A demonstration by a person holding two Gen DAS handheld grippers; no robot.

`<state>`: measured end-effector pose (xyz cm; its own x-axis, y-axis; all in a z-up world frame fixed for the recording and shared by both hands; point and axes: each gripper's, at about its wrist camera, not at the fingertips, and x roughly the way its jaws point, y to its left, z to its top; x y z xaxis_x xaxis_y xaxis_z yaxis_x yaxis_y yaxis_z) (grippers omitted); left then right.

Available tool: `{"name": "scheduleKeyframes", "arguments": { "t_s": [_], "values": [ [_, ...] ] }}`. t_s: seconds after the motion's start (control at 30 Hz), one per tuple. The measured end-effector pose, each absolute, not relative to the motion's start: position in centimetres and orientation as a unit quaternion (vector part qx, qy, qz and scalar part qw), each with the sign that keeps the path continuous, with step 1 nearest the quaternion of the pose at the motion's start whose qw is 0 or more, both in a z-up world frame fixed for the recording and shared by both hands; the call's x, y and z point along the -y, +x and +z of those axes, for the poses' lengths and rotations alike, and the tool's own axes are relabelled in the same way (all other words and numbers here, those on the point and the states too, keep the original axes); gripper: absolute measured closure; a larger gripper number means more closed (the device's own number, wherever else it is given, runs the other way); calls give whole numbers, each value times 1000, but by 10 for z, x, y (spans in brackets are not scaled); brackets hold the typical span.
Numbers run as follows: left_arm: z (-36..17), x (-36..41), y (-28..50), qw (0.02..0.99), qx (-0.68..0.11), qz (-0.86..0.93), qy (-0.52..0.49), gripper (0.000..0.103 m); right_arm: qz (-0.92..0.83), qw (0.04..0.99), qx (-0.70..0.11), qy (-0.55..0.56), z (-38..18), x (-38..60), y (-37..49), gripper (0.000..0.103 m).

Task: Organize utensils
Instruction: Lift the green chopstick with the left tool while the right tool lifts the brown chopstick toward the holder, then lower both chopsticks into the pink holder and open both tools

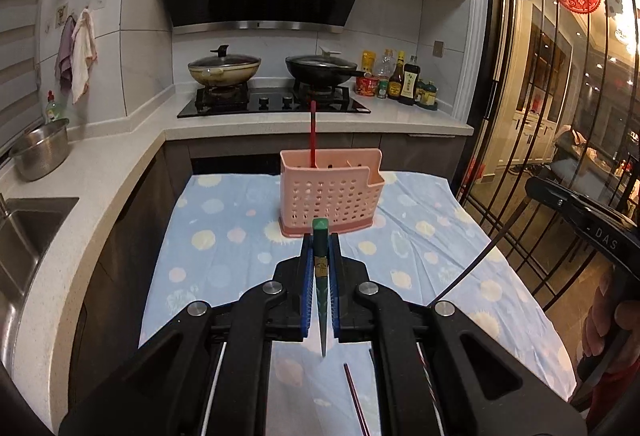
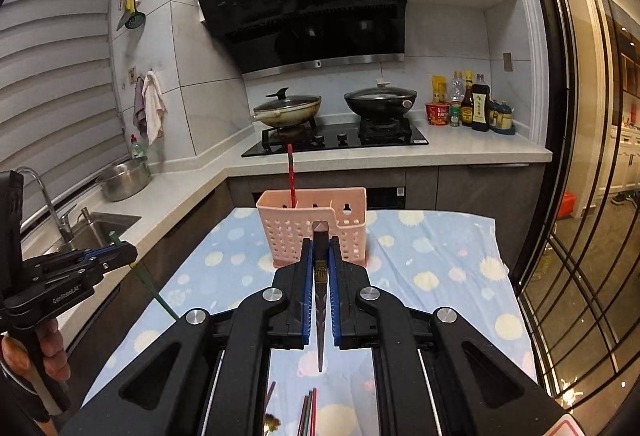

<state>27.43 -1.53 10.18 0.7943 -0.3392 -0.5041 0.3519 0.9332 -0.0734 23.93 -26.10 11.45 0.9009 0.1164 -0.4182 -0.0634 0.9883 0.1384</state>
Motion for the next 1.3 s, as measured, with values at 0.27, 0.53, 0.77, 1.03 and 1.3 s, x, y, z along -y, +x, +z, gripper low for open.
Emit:
{"name": "scheduleKeyframes", "arguments": {
  "t_s": [0.27, 0.53, 0.77, 1.03, 1.3],
  "values": [
    [158, 25, 337, 960, -218, -178, 6, 96, 49, 977, -197, 63, 155, 262, 322, 96],
    [210, 36, 409, 970, -182, -164, 3, 96, 28, 982, -178, 62, 189, 268, 410, 96],
    [222, 48, 462, 970, -186, -157, 1, 96, 31, 979, -192, 60, 189, 260, 468, 96],
    [208, 57, 496, 966, -207, -155, 6, 96, 46, 980, -176, 74, 201, 262, 486, 96],
    [184, 60, 515, 961, -229, -154, 4, 96, 58, 979, -183, 64, 190, 247, 499, 96]
  ]
}}
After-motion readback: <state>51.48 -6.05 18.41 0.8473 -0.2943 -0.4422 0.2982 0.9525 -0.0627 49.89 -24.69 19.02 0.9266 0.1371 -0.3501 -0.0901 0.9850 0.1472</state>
